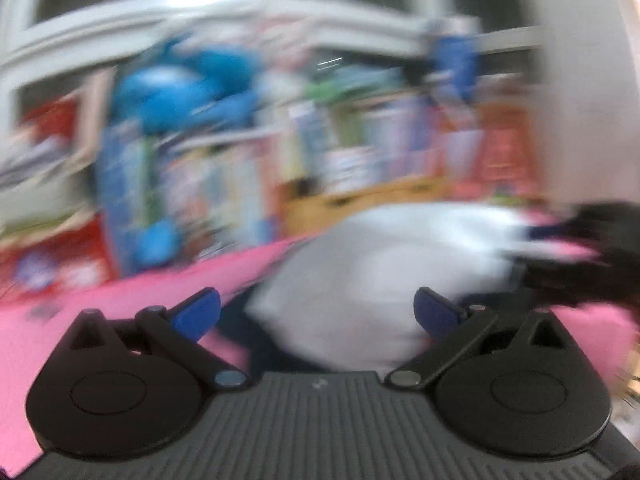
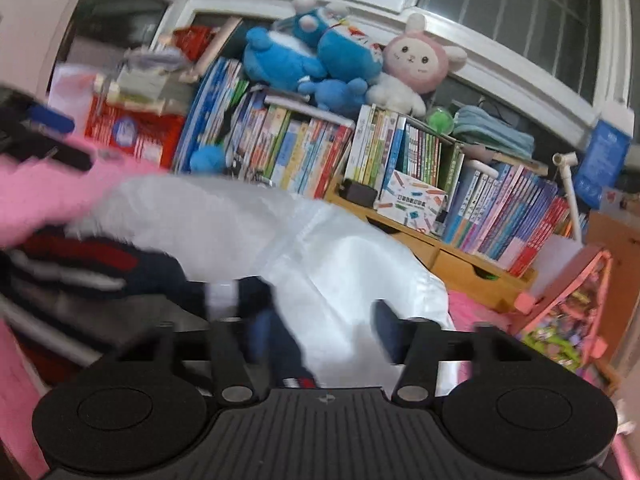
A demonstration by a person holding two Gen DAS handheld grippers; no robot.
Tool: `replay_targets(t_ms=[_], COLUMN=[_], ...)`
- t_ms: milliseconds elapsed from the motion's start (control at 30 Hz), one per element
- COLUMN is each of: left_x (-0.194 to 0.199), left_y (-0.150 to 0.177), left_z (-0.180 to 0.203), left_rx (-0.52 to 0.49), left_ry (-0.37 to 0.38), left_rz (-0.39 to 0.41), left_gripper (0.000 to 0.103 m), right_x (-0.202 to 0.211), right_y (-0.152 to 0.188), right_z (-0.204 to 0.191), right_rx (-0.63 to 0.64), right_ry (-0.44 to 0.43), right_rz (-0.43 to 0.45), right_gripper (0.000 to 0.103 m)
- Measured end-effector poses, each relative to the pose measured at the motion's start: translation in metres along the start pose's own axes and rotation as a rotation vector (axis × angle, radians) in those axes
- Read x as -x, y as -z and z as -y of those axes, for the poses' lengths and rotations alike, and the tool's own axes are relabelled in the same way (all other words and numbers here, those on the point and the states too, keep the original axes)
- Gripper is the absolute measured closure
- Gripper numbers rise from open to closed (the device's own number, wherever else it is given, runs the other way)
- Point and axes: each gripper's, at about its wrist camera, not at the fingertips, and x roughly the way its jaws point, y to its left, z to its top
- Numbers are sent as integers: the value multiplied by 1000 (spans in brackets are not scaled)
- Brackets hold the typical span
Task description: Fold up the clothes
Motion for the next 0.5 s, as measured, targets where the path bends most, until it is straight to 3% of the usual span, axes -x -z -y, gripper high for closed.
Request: replay_targets(t_ms=[67, 100, 267, 333, 400, 500], left_x=[-3, -9, -55, -68, -70, -68], left_y=[0, 2, 14, 15, 15, 14], left_z=[26, 38, 78, 76, 67, 57], left_rx=[-69, -94, -163, -157, -126, -104], left_ry=[86, 91, -10, -69, -81, -104], left_rz=[6, -4, -64, -69, -79, -80], left_gripper=[0, 0, 7, 19, 31, 35], right_x=[0, 0, 17, 24, 27, 27], right_y=[-9, -13, -29, -29, -26, -13], right_z=[4, 5, 9, 10, 11, 8], right_rx=[-32, -43, -70, -63, -55, -46], right_ry=[-14, -20, -30, -25, -21, -72], right_rz=[26, 43, 136, 155, 149, 104], right_gripper=[61, 61, 62, 62, 62, 62])
